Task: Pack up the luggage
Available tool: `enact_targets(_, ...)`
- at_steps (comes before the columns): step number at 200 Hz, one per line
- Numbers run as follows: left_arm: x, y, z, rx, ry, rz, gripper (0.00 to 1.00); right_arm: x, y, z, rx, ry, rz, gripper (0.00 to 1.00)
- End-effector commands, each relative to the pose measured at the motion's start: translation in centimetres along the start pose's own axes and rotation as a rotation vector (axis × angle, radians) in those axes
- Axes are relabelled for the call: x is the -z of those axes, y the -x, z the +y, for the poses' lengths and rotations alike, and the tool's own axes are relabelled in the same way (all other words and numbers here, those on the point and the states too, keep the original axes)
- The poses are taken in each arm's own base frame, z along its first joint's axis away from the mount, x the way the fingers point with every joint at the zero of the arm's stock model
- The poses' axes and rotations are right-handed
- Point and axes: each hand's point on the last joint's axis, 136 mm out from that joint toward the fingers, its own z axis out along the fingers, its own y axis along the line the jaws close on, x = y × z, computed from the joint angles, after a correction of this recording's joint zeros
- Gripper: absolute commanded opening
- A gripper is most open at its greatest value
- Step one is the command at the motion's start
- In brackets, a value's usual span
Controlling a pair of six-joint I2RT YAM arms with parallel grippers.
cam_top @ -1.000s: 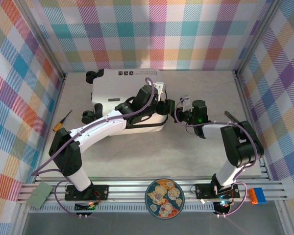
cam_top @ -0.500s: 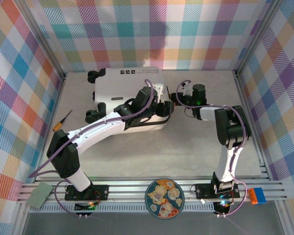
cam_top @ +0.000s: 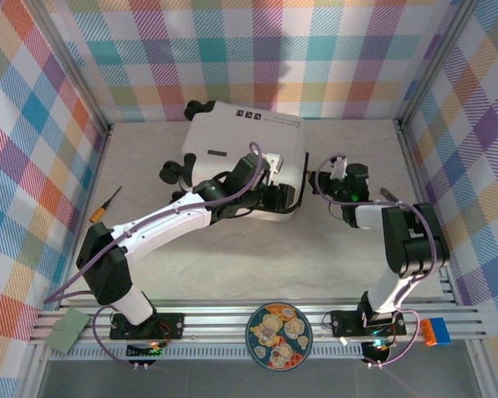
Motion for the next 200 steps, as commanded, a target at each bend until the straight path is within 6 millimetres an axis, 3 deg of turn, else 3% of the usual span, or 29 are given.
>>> enact_targets(1,0.4,-2.4,4.3,-0.016,0.172,0.118,0.64,2.0,1.2,2.1,0.059,0.002,-0.098,0.00)
enact_targets(23,0.9,0.1,2.3,-0.024,0.109,0.057,0.64,2.9,-0.7,4.5,0.085,0.036,-0.077,0.00)
enact_targets(51,0.6,3.3,-0.1,-0.035,0.043,-0.025,0.65,3.7,-1.7,6.5,0.103,0.068,-0.067,0.00)
enact_targets(78,-0.5,6.1,-1.6,-0.017,-0.005,-0.102,0.66,3.8,-1.9,6.3,0.112,0.047,-0.060,0.00)
enact_targets(105,-2.9,7.7,-2.3,0.005,-0.019,-0.130,0.67,3.2,-1.8,5.1,0.112,0.001,-0.049,0.00)
enact_targets(142,-5.2,6.9,-1.4,0.023,0.030,-0.098,0.67,2.5,-1.4,2.9,0.068,-0.037,-0.052,0.00)
enact_targets(177,-4.9,4.7,0.6,0.029,0.111,-0.046,0.66,2.3,0.7,-1.4,0.001,-0.133,-0.079,0.00)
enact_targets(200,-4.7,3.6,1.1,0.034,0.124,-0.018,0.66,1.8,2.5,-3.1,-0.009,-0.161,-0.102,0.00)
